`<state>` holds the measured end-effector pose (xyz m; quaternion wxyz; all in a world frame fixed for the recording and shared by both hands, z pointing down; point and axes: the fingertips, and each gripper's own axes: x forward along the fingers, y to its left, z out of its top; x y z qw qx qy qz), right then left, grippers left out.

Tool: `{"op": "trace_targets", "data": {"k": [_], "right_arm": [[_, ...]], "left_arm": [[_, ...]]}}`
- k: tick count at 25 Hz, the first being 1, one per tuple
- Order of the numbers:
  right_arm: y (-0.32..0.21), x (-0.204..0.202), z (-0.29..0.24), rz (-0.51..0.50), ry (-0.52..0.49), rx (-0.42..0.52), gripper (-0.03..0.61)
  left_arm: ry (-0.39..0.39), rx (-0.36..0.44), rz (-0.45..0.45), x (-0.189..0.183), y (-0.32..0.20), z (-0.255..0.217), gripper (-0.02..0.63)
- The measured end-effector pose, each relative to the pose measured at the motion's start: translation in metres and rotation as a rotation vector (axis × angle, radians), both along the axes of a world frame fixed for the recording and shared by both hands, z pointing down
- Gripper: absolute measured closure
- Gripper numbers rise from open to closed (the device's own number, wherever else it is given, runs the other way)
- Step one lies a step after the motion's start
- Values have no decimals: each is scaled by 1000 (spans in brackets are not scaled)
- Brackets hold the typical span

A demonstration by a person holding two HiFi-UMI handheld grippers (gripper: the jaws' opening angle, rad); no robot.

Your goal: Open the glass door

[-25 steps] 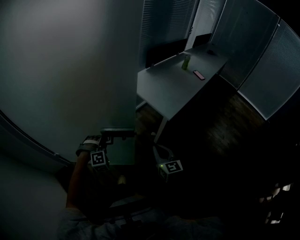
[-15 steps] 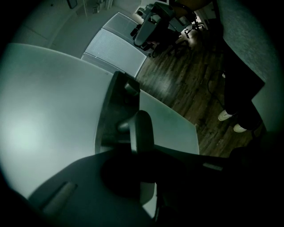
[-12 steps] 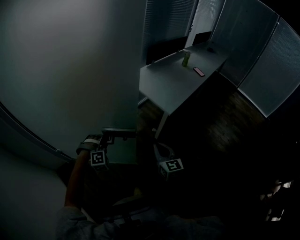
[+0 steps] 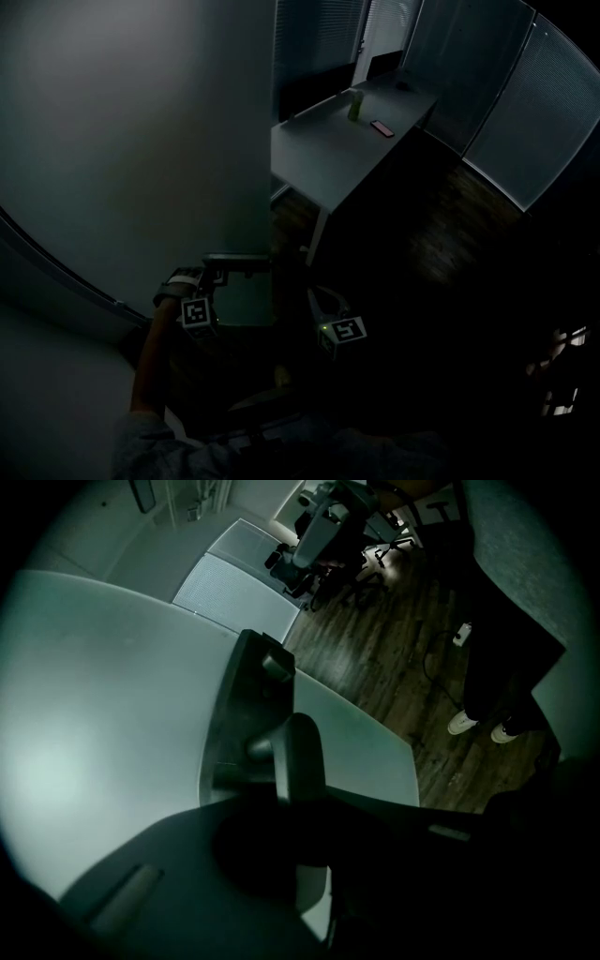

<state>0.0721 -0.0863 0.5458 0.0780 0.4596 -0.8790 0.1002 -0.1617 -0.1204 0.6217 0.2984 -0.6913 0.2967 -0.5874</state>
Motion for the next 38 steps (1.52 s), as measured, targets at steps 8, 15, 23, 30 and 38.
{"op": "trace_targets", "data": {"k": [8,15,23,30,38], "right_arm": [[42,8,-8,26,10,13,578],[73,3,-5,36,10,11,578],[108,-5,-5,48,12,15,578],[148,0,-8,83,3,25,578],[178,-8,-3,119,3,12,578]], "left_arm": [[-5,10,33,4,43,-4,583],[-5,22,70,7,73,-3,584],[-12,30,108,3,101,-2,586],[-22,28,134,3,139,0,586],[-33,34,164,-4,154,-3,589]]}}
